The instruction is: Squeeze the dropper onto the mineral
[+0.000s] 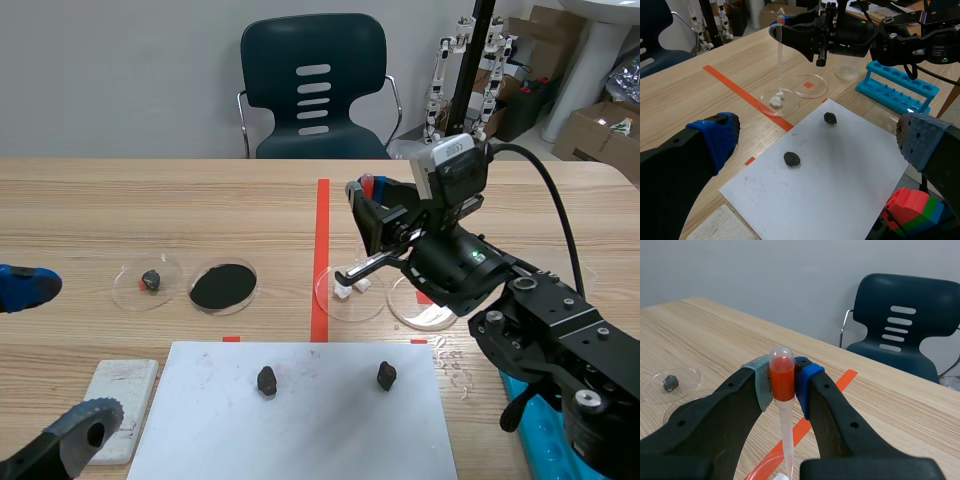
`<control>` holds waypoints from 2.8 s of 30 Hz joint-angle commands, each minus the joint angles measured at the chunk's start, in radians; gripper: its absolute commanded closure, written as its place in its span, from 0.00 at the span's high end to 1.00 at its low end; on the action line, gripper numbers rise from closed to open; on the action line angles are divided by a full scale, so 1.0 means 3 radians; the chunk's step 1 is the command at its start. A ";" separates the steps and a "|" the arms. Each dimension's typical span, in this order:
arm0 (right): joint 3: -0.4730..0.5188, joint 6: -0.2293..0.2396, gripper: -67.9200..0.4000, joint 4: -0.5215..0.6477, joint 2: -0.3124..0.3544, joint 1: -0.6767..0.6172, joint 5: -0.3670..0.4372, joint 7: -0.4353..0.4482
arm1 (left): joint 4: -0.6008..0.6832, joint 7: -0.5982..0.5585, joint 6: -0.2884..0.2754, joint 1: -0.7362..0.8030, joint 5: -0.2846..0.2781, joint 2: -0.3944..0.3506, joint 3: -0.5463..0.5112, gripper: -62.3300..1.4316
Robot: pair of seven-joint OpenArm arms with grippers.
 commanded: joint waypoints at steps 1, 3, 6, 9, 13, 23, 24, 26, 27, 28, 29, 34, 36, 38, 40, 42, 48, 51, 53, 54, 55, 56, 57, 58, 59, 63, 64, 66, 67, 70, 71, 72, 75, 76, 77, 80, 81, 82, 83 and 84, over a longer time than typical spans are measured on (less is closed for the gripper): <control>0.0003 0.0001 0.12 0.0027 -0.0003 0.0075 0.0023 0.0050 | 0.0025 -0.0048 -0.0004 -0.0003 -0.0033 0.0017 -0.0010 1.00; 0.0003 0.0001 0.10 0.0027 -0.0003 0.0075 0.0023 0.0050 | 0.0025 -0.0048 -0.0004 -0.0003 -0.0033 0.0017 -0.0010 1.00; 0.0003 0.0001 0.09 0.0027 -0.0003 0.0075 0.0023 0.0051 | 0.0025 -0.0048 -0.0004 -0.0003 -0.0033 0.0017 -0.0010 1.00; 0.0003 0.0001 0.05 0.0027 -0.0003 0.0075 0.0023 0.0051 | 0.0025 -0.0048 -0.0004 -0.0003 -0.0033 0.0017 -0.0010 1.00; 0.0003 0.0015 0.02 0.0027 -0.0003 0.0075 0.0023 0.0052 | 0.0025 -0.0048 -0.0004 -0.0003 -0.0033 0.0017 -0.0010 1.00; 0.0003 0.0027 0.02 0.0027 -0.0004 0.0075 0.0023 0.0048 | 0.0025 -0.0048 -0.0004 -0.0003 -0.0033 0.0017 -0.0010 1.00; 0.0003 0.0027 0.02 0.0027 -0.0004 0.0075 0.0023 0.0046 | 0.0025 -0.0048 -0.0004 -0.0003 -0.0033 0.0017 -0.0010 1.00; 0.0003 0.0050 0.02 0.0027 -0.0004 0.0075 0.0023 0.0034 | 0.0025 -0.0048 -0.0004 -0.0003 -0.0033 0.0017 -0.0010 1.00; 0.0003 0.0078 0.02 0.0027 -0.0004 0.0075 0.0023 0.0034 | 0.0025 -0.0048 -0.0004 -0.0003 -0.0033 0.0017 -0.0010 1.00; 0.0003 0.0097 0.02 0.0027 -0.0004 0.0075 0.0023 0.0031 | 0.0025 -0.0048 -0.0004 -0.0003 -0.0033 0.0017 -0.0010 1.00; 0.0003 0.0102 0.02 0.0027 -0.0004 0.0075 0.0023 0.0025 | 0.0025 -0.0048 -0.0004 -0.0003 -0.0033 0.0017 -0.0010 1.00; 0.0003 0.0100 0.02 0.0027 -0.0004 0.0075 0.0023 0.0025 | 0.0025 -0.0048 -0.0004 -0.0003 -0.0033 0.0017 -0.0010 1.00; 0.0003 0.0100 0.02 0.0027 -0.0004 0.0075 0.0023 0.0024 | 0.0025 -0.0048 -0.0004 -0.0003 -0.0033 0.0017 -0.0010 1.00; 0.0003 0.0100 0.02 0.0027 -0.0004 0.0075 0.0023 0.0024 | 0.0025 -0.0048 -0.0004 -0.0003 -0.0033 0.0017 -0.0010 1.00; 0.0003 0.0100 0.02 0.0027 -0.0004 0.0075 0.0023 0.0024 | 0.0025 -0.0048 -0.0004 -0.0003 -0.0033 0.0017 -0.0010 1.00; 0.0003 0.0100 0.02 0.0027 -0.0003 0.0075 0.0023 0.0023 | 0.0025 -0.0048 -0.0004 -0.0003 -0.0033 0.0017 -0.0010 1.00; 0.0003 0.0100 0.02 0.0027 -0.0003 0.0075 0.0023 0.0011 | 0.0025 -0.0048 -0.0004 -0.0003 -0.0033 0.0017 -0.0010 1.00; 0.0003 0.0100 0.02 0.0027 -0.0003 0.0075 0.0023 0.0011 | 0.0025 -0.0048 -0.0004 -0.0003 -0.0033 0.0017 -0.0010 1.00; 0.0003 0.0100 0.02 0.0027 -0.0003 0.0075 0.0023 0.0011 | 0.0025 -0.0048 -0.0004 -0.0003 -0.0033 0.0017 -0.0010 1.00; 0.0003 0.0100 0.02 0.0027 -0.0003 0.0075 0.0023 0.0011 | 0.0025 -0.0048 -0.0004 -0.0003 -0.0033 0.0017 -0.0010 1.00; 0.0003 0.0100 0.02 0.0027 -0.0003 0.0075 0.0023 0.0011 | 0.0025 -0.0048 -0.0004 -0.0003 -0.0033 0.0017 -0.0010 1.00; 0.0003 0.0100 0.02 0.0027 -0.0003 0.0075 0.0023 0.0011 | 0.0025 -0.0048 -0.0004 -0.0003 -0.0033 0.0017 -0.0010 1.00; 0.0003 0.0100 0.02 0.0027 -0.0003 0.0075 0.0023 0.0013 | 0.0025 -0.0048 -0.0004 -0.0003 -0.0033 0.0017 -0.0010 1.00; 0.0003 0.0100 0.02 0.0027 -0.0003 0.0075 0.0023 0.0013 | 0.0025 -0.0048 -0.0004 -0.0003 -0.0033 0.0017 -0.0010 1.00; 0.0003 0.0100 0.02 0.0027 -0.0003 0.0075 0.0023 0.0013 | 0.0025 -0.0048 -0.0004 -0.0003 -0.0033 0.0017 -0.0010 1.00; 0.0003 0.0100 0.02 0.0027 -0.0003 0.0075 0.0023 0.0013 | 0.0025 -0.0048 -0.0004 -0.0003 -0.0033 0.0017 -0.0010 1.00; 0.0003 0.0100 0.02 0.0027 -0.0003 0.0075 0.0023 0.0013 | 0.0025 -0.0048 -0.0004 -0.0003 -0.0033 0.0017 -0.0010 1.00; 0.0003 0.0100 0.02 0.0027 -0.0003 0.0075 0.0023 0.0013 | 0.0025 -0.0048 -0.0004 -0.0003 -0.0033 0.0017 -0.0010 1.00; 0.0003 0.0100 0.02 0.0027 -0.0003 0.0075 0.0023 0.0013 | 0.0025 -0.0048 -0.0004 -0.0003 -0.0033 0.0017 -0.0010 1.00; 0.0003 0.0100 0.02 0.0027 -0.0003 0.0075 0.0023 0.0013 | 0.0025 -0.0048 -0.0004 -0.0003 -0.0033 0.0017 -0.0010 1.00; 0.0003 0.0100 0.02 0.0027 -0.0003 0.0075 0.0023 0.0013 | 0.0025 -0.0048 -0.0004 -0.0003 -0.0033 0.0017 -0.0010 1.00; 0.0003 0.0100 0.02 0.0027 -0.0003 0.0075 0.0023 0.0013 | 0.0025 -0.0048 -0.0004 -0.0003 -0.0033 0.0017 -0.0010 1.00; 0.0003 0.0100 0.02 0.0027 -0.0003 0.0075 0.0023 0.0013 | 0.0025 -0.0048 -0.0004 -0.0003 -0.0033 0.0017 -0.0010 1.00; 0.0003 0.0100 0.02 0.0027 -0.0003 0.0075 0.0023 0.0013 | 0.0025 -0.0048 -0.0004 -0.0003 -0.0033 0.0017 -0.0010 1.00; 0.0003 0.0100 0.02 0.0027 -0.0003 0.0075 0.0023 0.0013 | 0.0025 -0.0048 -0.0004 -0.0003 -0.0033 0.0017 -0.0010 1.00; 0.0003 0.0100 0.02 0.0028 -0.0003 0.0075 0.0023 0.0013 | 0.0025 -0.0048 -0.0004 -0.0003 -0.0033 0.0017 -0.0010 1.00; 0.0003 0.0100 0.02 0.0028 -0.0003 0.0075 0.0023 0.0013 | 0.0025 -0.0048 -0.0004 -0.0003 -0.0033 0.0017 -0.0010 1.00; 0.0003 0.0100 0.02 0.0028 -0.0003 0.0075 0.0023 0.0013 | 0.0025 -0.0048 -0.0004 -0.0003 -0.0033 0.0017 -0.0010 1.00; 0.0003 0.0100 0.02 0.0031 -0.0003 0.0075 0.0023 0.0013 | 0.0025 -0.0048 -0.0004 -0.0003 -0.0033 0.0017 -0.0010 1.00; 0.0003 0.0100 0.02 0.0037 -0.0001 0.0074 0.0023 0.0013 | 0.0025 -0.0048 -0.0004 -0.0003 -0.0033 0.0017 -0.0010 1.00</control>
